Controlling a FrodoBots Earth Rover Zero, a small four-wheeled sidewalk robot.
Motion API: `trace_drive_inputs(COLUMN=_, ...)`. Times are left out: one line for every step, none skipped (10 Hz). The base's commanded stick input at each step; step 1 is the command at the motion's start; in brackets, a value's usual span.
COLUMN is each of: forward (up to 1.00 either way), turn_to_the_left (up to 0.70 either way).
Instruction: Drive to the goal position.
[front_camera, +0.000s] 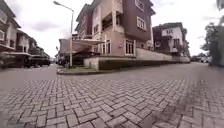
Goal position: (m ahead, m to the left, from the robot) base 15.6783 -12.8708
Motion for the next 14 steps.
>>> trace_drive_inputs(forward=0.7, turn_to_the_left=0.0)
trace_drive_inputs(forward=0.7, turn_to_the_left=0.0)
trace_drive_inputs(forward=0.7, turn_to_the_left=0.0)
trace_drive_inputs(forward=0.7, turn_to_the_left=0.0)
trace_drive_inputs(forward=0.7, turn_to_the_left=0.0)
trace_drive_inputs(forward=0.7, turn_to_the_left=0.0)
trace_drive_inputs(forward=0.7, turn_to_the_left=0.0)
trace_drive_inputs(forward=0.7, turn_to_the_left=0.0)
trace_drive_inputs(forward=0.7, turn_to_the_left=0.0)
trace_drive_inputs(forward=0.7, turn_to_the_left=0.0)
trace_drive_inputs(forward=0.7, turn_to_the_left=0.0)
trace_drive_inputs(forward=0.7, turn_to_the_left=0.0)
trace_drive_inputs(forward=0.7, turn_to_the_left=0.0)
trace_drive_inputs(forward=0.7, turn_to_the_left=0.0)
